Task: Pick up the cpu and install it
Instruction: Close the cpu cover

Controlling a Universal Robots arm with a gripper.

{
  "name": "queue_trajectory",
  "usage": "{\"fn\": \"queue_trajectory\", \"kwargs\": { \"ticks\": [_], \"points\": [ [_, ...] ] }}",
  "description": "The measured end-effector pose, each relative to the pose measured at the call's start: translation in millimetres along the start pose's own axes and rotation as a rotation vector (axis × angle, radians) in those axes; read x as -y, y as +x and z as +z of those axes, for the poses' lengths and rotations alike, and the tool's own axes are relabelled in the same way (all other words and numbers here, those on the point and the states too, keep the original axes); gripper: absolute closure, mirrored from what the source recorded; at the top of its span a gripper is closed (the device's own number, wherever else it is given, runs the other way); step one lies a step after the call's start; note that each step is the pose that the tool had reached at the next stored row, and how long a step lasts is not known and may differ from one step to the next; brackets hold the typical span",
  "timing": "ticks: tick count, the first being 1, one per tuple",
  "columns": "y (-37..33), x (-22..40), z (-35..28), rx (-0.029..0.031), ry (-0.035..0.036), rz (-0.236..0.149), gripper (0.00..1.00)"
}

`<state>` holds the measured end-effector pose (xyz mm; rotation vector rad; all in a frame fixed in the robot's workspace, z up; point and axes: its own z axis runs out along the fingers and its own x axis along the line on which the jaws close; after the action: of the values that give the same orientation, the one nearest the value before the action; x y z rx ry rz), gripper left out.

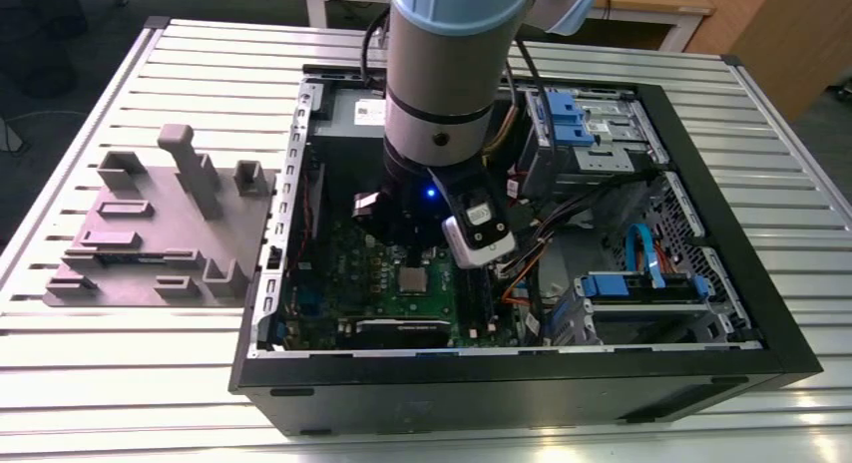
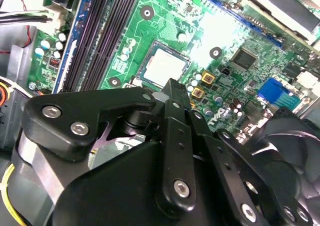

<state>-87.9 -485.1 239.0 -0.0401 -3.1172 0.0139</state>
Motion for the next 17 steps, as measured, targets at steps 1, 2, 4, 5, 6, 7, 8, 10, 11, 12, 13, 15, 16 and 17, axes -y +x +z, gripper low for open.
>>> {"fn": "queue_trajectory", "kwargs": {
  "ticks": [1, 2, 4, 5, 6, 7, 8, 10, 11, 12, 13, 15, 16, 17],
  "points": [
    [0.0, 0.0, 0.0, 0.0001, -0.0001, 0.0, 0.9],
    [0.0, 0.0, 0.0, 0.0001, 0.0, 0.0, 0.9],
    [0.0, 0.0, 0.0, 0.0002, 0.0, 0.0, 0.9],
    [0.0, 0.0, 0.0, 0.0002, 0.0001, -0.002, 0.9],
    [0.0, 0.0, 0.0, 0.0002, 0.0001, -0.01, 0.9],
    [0.0, 0.0, -0.1, 0.0003, 0.0005, -0.026, 0.9],
    [0.1, 0.0, 0.0, 0.0004, 0.0008, -0.045, 0.9],
    [0.0, 0.0, 0.1, 0.0008, 0.0016, -0.081, 0.9],
    [0.0, 0.0, 0.2, 0.0009, 0.002, -0.098, 0.9],
    [0.0, 0.0, 0.3, 0.0011, 0.0024, -0.116, 0.9],
    [0.0, 0.0, 0.4, 0.0013, 0.0028, -0.135, 0.9],
    [0.0, 0.0, 0.5, 0.0015, 0.0035, -0.161, 0.9],
    [-0.1, 0.0, 0.6, 0.0017, 0.0037, -0.172, 0.9],
    [-0.1, 0.0, 0.7, 0.0017, 0.004, -0.183, 0.9]
  ]
}}
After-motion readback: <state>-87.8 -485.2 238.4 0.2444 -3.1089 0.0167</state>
